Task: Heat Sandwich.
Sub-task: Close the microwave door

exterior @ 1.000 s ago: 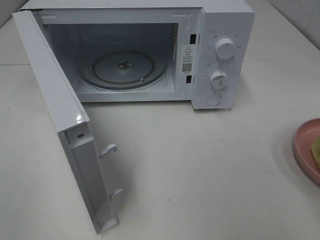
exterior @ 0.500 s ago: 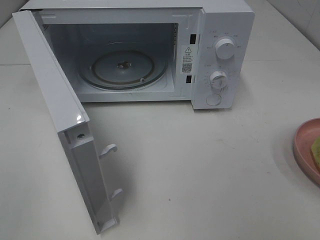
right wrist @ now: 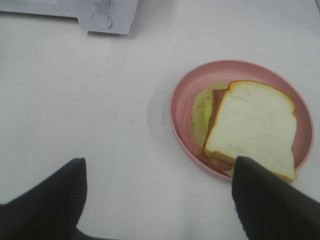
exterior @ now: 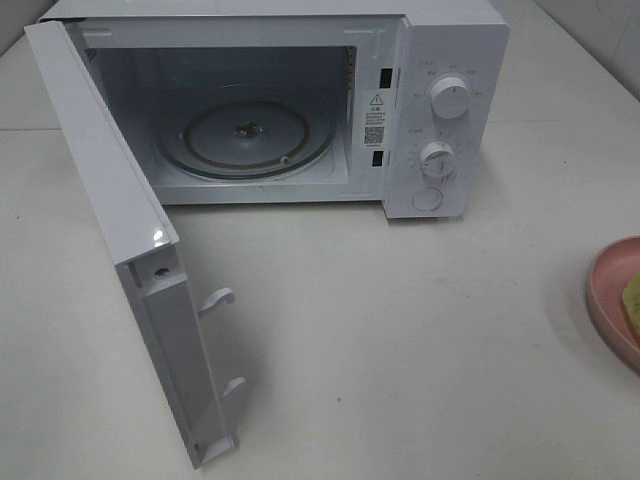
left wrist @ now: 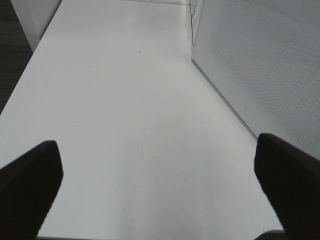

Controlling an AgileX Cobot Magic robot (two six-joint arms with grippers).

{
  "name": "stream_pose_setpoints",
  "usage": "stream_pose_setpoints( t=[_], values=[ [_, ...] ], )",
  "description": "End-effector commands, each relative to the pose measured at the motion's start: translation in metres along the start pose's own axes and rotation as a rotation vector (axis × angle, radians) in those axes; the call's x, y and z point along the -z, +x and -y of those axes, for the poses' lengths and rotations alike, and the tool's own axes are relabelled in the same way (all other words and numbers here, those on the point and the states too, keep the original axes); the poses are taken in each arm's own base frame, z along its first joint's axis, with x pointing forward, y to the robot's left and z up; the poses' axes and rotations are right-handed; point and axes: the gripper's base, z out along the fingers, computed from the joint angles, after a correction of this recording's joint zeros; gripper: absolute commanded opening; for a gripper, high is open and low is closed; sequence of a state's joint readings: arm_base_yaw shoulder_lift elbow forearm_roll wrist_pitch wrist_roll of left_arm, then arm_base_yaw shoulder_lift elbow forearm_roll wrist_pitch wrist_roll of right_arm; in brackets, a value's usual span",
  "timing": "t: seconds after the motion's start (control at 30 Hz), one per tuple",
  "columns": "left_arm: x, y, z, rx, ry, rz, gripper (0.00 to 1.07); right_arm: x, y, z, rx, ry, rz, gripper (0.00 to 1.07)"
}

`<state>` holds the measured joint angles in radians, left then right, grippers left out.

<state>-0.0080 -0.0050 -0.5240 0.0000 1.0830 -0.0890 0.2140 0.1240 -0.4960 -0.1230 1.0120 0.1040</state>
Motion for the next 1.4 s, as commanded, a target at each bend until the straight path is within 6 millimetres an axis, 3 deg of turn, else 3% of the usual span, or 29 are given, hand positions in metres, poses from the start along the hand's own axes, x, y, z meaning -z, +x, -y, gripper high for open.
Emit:
stream_pose_setpoints(
  t=[0.03,0.23,1.4],
  values=[
    [0.001,0.001,0.0,0.005,-0.001,0.024,1.0,0.008,0.004,0.001,0.007,-0.001,0.076,0.76],
    [0.001,0.001,0.0,0.005,-0.001,0.024,1.0,0.019,0.013,0.003,-0.002,-0.004,0.172,0.75],
    [0.001,0.001,0.0,0.005,-0.001,0.024,1.0,0.018,0.013,0.002,-0.002,-0.004,0.169,0.75]
  ],
)
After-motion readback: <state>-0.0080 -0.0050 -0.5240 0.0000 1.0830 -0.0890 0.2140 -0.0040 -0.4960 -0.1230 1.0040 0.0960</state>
